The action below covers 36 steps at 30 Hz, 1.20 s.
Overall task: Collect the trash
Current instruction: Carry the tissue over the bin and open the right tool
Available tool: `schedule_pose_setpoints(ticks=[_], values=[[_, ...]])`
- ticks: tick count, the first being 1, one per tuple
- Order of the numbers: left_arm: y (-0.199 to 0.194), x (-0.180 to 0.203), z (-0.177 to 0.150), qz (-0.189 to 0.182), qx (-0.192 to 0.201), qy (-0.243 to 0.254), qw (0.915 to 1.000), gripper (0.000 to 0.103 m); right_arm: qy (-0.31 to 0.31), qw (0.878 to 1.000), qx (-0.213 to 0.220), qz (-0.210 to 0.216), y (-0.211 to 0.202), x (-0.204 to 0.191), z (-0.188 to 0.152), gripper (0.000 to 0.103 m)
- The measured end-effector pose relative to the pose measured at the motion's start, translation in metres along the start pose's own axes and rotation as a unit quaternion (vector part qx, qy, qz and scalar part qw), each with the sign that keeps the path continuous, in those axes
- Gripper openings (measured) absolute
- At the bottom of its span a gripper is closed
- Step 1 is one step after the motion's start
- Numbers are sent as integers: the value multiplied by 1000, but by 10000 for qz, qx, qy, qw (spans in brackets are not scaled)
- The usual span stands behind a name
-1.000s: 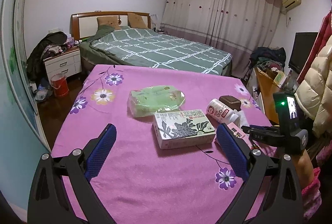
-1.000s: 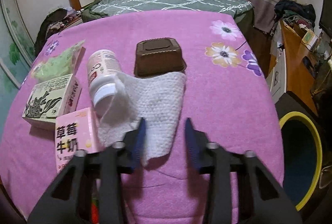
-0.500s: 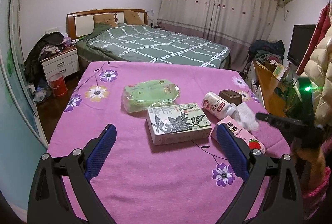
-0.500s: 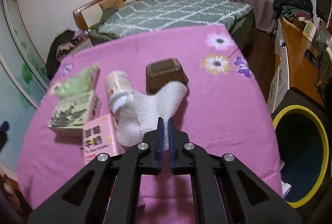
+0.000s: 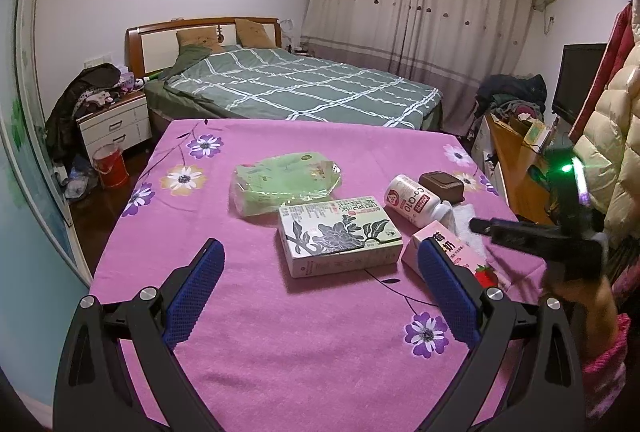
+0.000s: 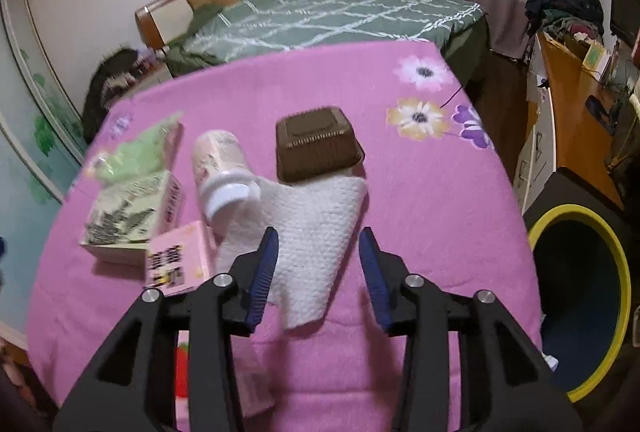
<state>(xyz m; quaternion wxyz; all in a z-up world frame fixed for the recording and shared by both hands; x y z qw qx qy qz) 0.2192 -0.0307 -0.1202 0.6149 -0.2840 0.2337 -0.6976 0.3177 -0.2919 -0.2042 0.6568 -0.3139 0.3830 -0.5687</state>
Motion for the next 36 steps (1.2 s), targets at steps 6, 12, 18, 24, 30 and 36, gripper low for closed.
schedule_pose_setpoints(ticks=[6,12,18,24,30,36], values=[[4,-1,-2,-16,-51,-31,10000,96,42,9997,-215,-84,20,3,-1,41],[7,-2,-4,-15,-84,-23,10000,96,98,9991,-245,330,20,-2,-1,6],[9,-2,-4,-14,-107,-35,9999,96,-19,9982,248,552,-23,-16,10,6],[8,1,-4,-37,-106,-11,9999,96,-161,9950,654,742,-69,-26,20,6],[7,2,-5,-48,-102,-8,9999,96,-196,9911,983,875,-108,-31,23,6],[9,12,-8,-182,-154,23,9997,96,135,9912,1152,637,-126,4,12,6]])
Point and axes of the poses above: each gripper's, at about its wrist camera, not at the fingertips, and y roughly the way its jaws point, x to its right, z to its top, the point moved 10 cm from there along y, roughly the way its jaws point, and after that the axes turned 8 degrees about -x, right-handed, at the moved point
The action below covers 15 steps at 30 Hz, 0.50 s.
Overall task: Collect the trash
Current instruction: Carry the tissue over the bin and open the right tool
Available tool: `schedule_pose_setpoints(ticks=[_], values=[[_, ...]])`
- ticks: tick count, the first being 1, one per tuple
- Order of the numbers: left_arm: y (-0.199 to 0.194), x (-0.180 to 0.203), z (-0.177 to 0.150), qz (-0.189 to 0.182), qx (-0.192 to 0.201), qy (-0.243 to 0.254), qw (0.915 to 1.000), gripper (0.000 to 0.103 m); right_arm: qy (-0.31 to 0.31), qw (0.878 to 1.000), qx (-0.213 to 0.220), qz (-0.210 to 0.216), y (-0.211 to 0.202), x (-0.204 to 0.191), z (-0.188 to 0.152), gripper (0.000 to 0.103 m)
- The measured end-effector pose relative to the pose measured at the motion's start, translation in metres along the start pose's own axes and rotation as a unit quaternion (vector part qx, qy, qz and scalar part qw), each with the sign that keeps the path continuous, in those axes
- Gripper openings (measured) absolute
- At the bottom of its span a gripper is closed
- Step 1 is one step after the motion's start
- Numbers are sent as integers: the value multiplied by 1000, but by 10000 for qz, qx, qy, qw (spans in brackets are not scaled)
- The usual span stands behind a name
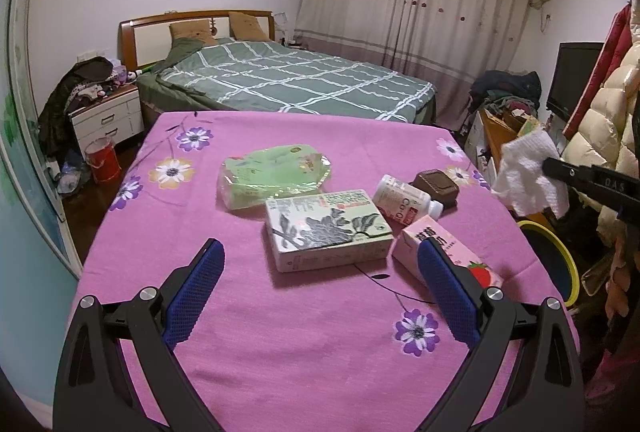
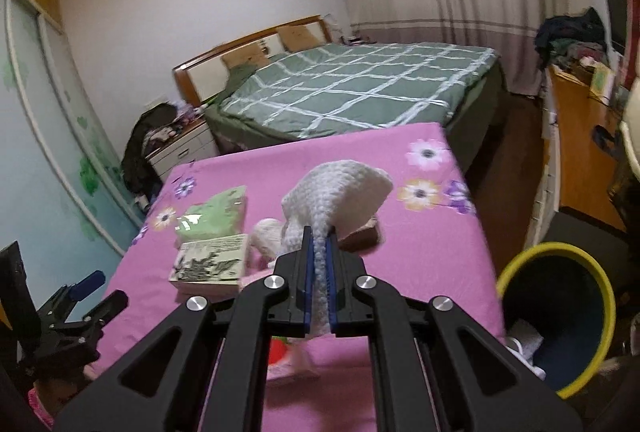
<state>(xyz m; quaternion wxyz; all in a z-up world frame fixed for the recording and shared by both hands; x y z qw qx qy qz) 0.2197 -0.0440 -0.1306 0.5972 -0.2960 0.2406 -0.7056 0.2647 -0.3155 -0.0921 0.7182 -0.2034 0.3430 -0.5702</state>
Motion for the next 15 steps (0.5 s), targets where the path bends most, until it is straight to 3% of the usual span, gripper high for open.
schedule_pose_setpoints(ticks=[7,15], values=[[12,32,-9,-237,-170,232,9993,96,615,9963,22,-598,-14,70,-21,6],[18,77,-12,-411,-244,548,9974,96,1256,9803,-53,-1525,-23,162,-58,7]])
Point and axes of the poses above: each gripper's, at about its wrist camera, not at the fingertips, and y roughly the way its jaws point, x to its right, z to its top, the point moved 10 cm from there along y, roughly the way its jaws point, and after that the axes turned 8 degrees about -x, right-handed, at the moved point
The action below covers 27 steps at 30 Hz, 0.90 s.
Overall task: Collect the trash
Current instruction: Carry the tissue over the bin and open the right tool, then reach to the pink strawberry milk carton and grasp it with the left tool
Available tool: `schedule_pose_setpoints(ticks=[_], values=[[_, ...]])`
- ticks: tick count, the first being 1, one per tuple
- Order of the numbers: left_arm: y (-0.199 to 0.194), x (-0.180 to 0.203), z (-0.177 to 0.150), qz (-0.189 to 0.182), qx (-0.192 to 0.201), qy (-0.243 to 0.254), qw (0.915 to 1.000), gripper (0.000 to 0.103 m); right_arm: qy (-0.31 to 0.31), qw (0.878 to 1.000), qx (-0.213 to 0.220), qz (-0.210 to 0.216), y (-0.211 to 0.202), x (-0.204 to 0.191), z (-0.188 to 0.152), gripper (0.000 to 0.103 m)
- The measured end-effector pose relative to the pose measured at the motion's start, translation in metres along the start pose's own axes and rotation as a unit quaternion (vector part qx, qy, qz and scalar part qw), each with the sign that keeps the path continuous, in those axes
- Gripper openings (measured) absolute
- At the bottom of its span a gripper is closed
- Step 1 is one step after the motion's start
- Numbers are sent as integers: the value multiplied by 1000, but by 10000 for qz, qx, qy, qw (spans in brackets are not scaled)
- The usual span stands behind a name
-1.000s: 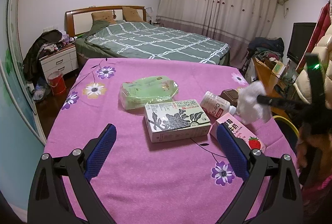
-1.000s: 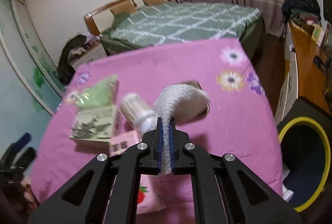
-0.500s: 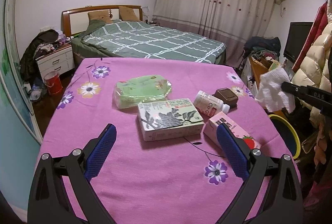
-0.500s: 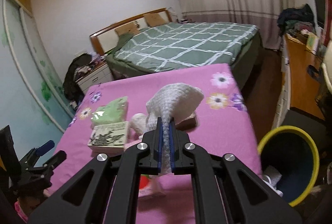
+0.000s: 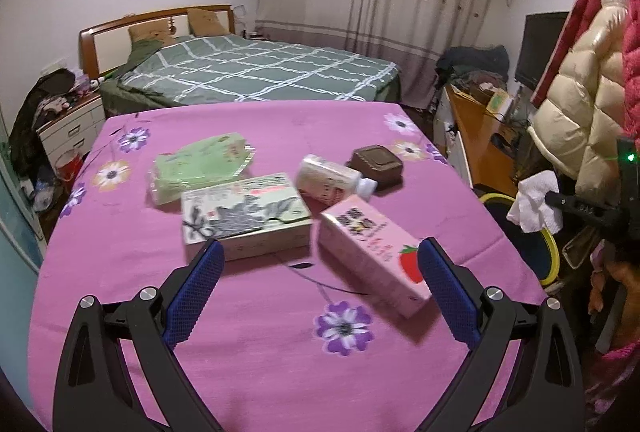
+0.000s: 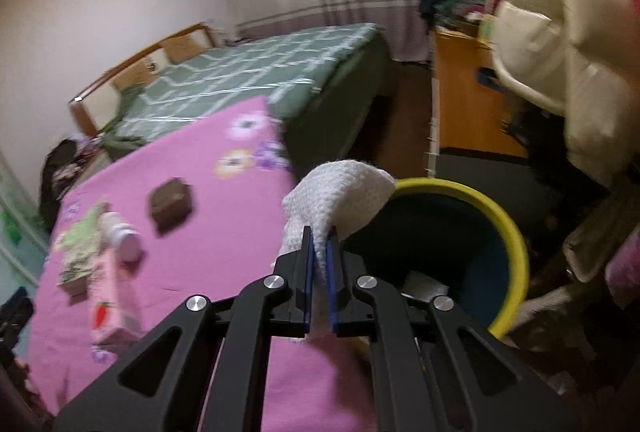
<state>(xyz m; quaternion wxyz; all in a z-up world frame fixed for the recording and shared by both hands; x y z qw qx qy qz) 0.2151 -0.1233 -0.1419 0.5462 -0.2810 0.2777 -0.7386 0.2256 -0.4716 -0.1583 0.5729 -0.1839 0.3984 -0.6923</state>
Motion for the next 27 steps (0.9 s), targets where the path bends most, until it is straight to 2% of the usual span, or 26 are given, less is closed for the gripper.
schedule_pose_setpoints(ticks=[4,9,11,13,15,27], values=[[9,22,0,-74,-100,104,9999,96,222,9991,-73,-358,13,40,-6,7],[21,39,0,-83,-225,173,9996,96,299,9978,-166,-576,27,65,-11,9],[26,44,0,-81,-281,173,9994,96,315,9969,-184,-695,31,75,-13,16],[32,47,0,-72,-330,160,9993,96,336,9962,-180,-786,34,81,-13,36],[38,51,-1,-65,-389,147,9991,96,362,9956,-136,-859,34,85,-14,42],[76,55,-9,200,-597,65,9980,96,357,9970,-180,-663,39,80,-12,42]])
Point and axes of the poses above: each gripper's, at about its wrist camera, not at the fingertips, and y roughly the way its jaws point, x to its right, z to its top, the point moved 10 cm from there along y, roughly the way its jaws point, and after that the axes turned 8 degrees about -x, right-handed, at the moved point
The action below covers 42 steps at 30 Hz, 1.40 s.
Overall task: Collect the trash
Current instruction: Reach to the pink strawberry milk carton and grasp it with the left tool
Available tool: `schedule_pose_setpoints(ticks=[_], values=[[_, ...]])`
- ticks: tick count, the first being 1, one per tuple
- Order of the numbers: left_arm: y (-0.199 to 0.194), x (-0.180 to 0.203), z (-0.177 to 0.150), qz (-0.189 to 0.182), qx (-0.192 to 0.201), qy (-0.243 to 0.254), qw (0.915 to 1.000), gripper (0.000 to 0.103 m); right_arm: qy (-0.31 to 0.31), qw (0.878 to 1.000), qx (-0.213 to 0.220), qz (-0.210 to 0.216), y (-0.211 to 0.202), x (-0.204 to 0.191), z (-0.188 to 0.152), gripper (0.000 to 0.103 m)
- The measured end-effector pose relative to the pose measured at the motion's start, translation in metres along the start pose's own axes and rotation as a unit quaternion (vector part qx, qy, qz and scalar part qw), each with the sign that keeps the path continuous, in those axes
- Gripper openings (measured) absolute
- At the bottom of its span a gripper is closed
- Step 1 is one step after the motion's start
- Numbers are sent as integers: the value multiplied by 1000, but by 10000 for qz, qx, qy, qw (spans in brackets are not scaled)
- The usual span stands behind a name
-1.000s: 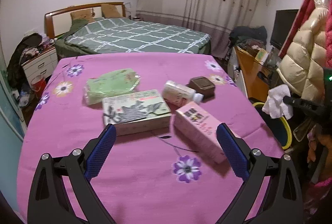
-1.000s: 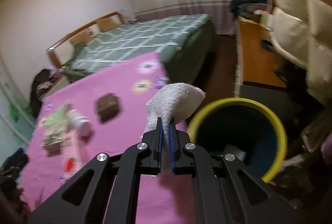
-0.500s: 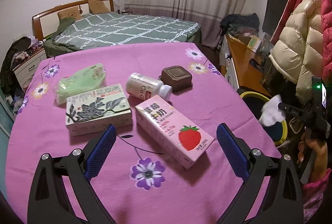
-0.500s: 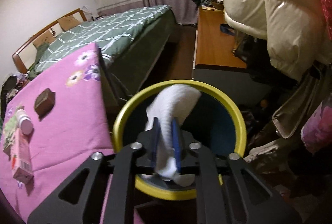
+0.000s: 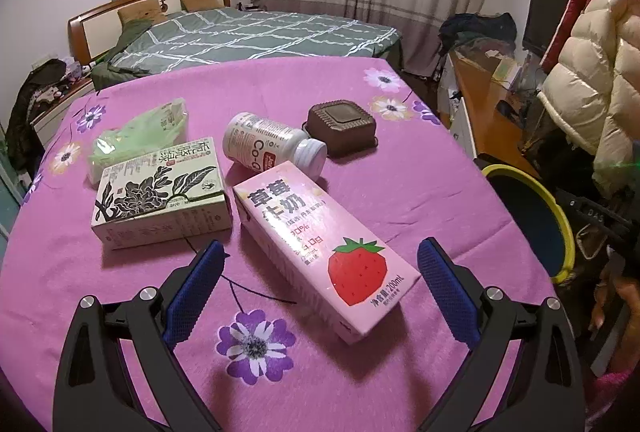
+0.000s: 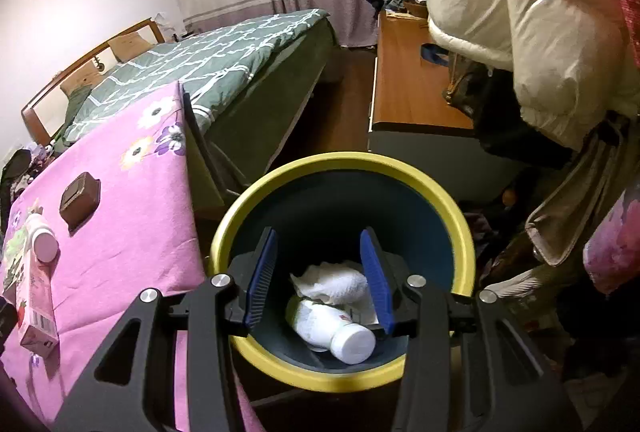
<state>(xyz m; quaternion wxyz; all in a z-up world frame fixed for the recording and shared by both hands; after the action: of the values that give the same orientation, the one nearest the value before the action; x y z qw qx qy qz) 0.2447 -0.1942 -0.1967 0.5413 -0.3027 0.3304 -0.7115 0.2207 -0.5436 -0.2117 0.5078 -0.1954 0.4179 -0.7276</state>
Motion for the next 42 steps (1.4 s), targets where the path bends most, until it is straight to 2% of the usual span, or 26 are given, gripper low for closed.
schedule_pose_setpoints(ticks=[5,15,20,26,30,34,39,42], values=[[13,3,-3,-62,-136,-29,9999,96,-60,10000,-20,73,1,-10,-1,42],[11,12,-2,-152,-101,47,9998,96,-126,9998,-66,145,3,-21,-5,42],[23,13,-8,-226,-293,7,9993,96,-134,9997,-84,206,3,-24,-5,42],[14,-16,-19,-146,-343,-99,9993,96,-157,9995,-115,247,4,-27,-7,42],[2,-53,-37,-119,-484,-405,9979,96,-132,9994,-173,286,9,-29,-10,43],[-11,-80,-42,-132,-415,-637,9970,96,-194,9990,-208,332,11,-38,-11,43],[-11,-62,-27,-303,-334,-319,9985,96,-300,9987,-162,377,5,-49,-10,43],[-5,-48,-15,-253,-378,-16,9990,95,-347,9987,-128,359,2,-53,-10,43]])
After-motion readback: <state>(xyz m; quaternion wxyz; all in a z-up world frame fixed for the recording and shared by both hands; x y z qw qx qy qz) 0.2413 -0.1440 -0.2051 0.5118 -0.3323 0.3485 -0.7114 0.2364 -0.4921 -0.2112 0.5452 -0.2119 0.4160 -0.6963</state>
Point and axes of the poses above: each gripper's, at about its wrist camera, not at the fingertips, and y roughly the way its jaws point, x to its right, z to its top, the point moved 10 cm from there along y, roughly the way its jaws point, and after that the axes turned 8 degrees about -x, right-handed, at the moved point
